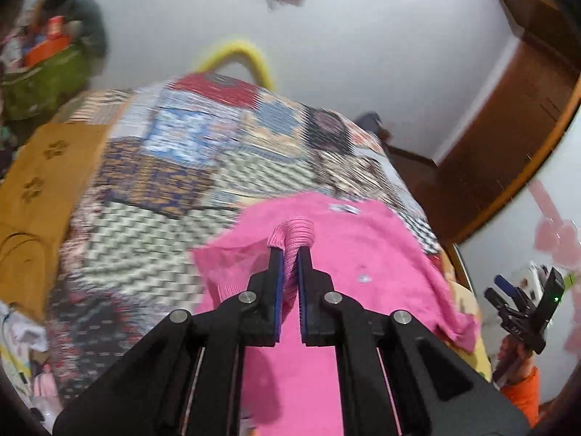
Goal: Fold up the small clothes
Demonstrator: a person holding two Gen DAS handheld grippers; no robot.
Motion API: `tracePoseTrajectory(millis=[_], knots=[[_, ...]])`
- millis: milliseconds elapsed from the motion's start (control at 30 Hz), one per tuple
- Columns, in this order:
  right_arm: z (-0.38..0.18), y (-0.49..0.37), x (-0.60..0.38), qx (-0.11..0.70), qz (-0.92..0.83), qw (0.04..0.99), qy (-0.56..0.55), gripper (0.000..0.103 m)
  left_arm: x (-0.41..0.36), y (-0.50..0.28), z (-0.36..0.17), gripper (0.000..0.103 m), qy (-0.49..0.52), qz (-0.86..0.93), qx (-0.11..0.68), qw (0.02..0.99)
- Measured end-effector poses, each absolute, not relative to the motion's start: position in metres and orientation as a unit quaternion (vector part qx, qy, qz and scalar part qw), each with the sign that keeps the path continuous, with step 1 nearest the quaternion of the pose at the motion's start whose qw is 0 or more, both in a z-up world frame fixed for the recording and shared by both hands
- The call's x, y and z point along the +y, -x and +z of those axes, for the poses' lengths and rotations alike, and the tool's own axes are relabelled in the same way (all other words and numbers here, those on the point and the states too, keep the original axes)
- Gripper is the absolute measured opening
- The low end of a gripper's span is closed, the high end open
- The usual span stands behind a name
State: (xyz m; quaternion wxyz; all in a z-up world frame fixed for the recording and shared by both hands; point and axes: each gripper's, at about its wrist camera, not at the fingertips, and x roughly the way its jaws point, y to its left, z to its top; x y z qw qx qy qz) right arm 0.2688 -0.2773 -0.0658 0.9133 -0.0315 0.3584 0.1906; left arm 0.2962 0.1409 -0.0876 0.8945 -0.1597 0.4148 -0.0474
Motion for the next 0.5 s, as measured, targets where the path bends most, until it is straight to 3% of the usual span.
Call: tracePoseTrajectory(millis=[233, 367, 433, 500], knots=[[-0.073, -0.268, -0.295, 0.374, 0.18, 0.909, 0.032, 0.081, 0.057, -0.323, -0.132, 0.007, 0.126, -0.107, 0.488, 0.857], [-0.075, -0.267, -0.308, 0.381, 0.169, 0.908, 0.029, 0.081, 0.026, -0.326, -0.151, 0.015, 0.111, -0.13, 0.531, 0.83], [-0.076, -0.267, -0.313, 0.383, 0.165, 0.909, 0.026, 0.081, 0.023, -0.321, -0.147, 0.029, 0.103, -0.133, 0.525, 0.834], [-0.076, -0.265, -0.316, 0.385, 0.164, 0.908, 0.023, 0.081, 0.031, -0.316, -0.141, 0.053, 0.098, -0.118, 0.507, 0.848]])
